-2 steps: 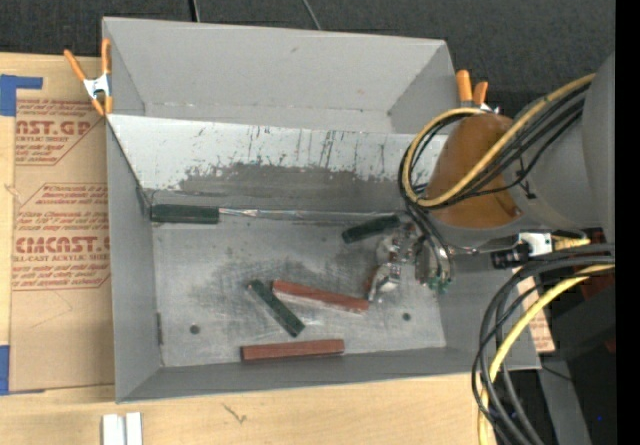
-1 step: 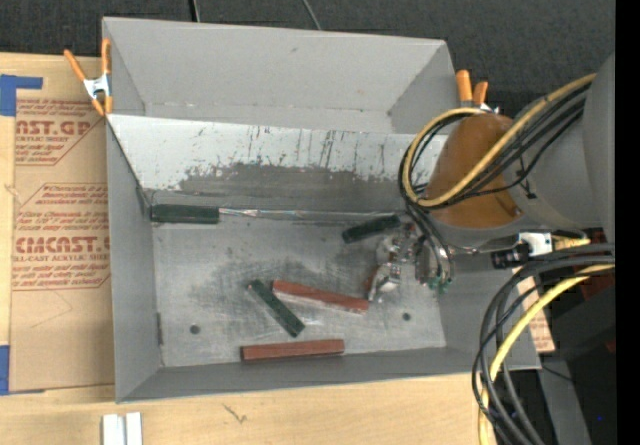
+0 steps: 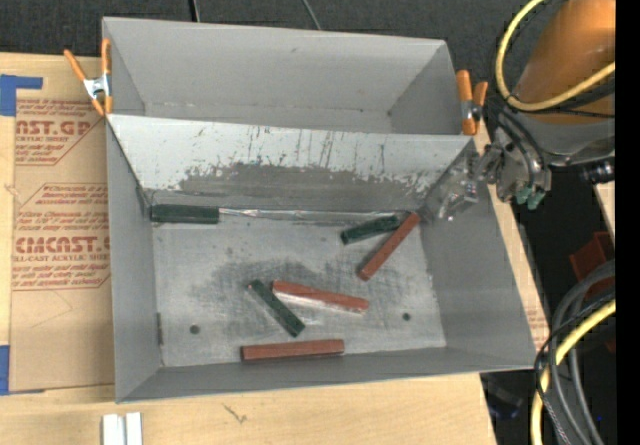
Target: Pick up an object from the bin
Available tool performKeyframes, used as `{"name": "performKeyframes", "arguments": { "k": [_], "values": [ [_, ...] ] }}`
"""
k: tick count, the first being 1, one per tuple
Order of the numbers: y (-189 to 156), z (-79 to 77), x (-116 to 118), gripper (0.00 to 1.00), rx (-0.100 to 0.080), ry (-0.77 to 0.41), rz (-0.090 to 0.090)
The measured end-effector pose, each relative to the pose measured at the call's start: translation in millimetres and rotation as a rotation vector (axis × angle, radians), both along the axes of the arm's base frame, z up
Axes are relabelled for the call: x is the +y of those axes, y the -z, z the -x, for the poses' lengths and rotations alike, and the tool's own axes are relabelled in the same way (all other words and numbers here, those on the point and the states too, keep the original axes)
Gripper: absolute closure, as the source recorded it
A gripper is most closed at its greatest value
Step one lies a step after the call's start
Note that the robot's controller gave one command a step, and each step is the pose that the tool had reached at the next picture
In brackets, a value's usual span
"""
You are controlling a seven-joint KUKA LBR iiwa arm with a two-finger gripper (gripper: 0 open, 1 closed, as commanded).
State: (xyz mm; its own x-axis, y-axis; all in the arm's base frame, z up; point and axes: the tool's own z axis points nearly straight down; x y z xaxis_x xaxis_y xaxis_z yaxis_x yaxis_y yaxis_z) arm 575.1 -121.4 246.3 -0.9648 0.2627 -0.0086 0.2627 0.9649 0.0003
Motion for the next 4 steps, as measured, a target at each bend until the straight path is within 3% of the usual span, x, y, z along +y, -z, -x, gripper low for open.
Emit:
{"name": "performKeyframes", "arguments": {
  "k": [1, 2, 3, 4],
  "values": [
    [2.5, 1.1, 0.6, 1.00, 0.005, 0.000, -0.001],
    [96.4, 1.1, -2.3, 0.00, 0.012, 0.217, -0.004],
    [93.5, -0.3, -2.7, 0.00, 0.007, 0.216, -0.003],
    [167.2, -11.5, 58.6, 1.00, 0.026, 0.237, -0.008]
  ]
}}
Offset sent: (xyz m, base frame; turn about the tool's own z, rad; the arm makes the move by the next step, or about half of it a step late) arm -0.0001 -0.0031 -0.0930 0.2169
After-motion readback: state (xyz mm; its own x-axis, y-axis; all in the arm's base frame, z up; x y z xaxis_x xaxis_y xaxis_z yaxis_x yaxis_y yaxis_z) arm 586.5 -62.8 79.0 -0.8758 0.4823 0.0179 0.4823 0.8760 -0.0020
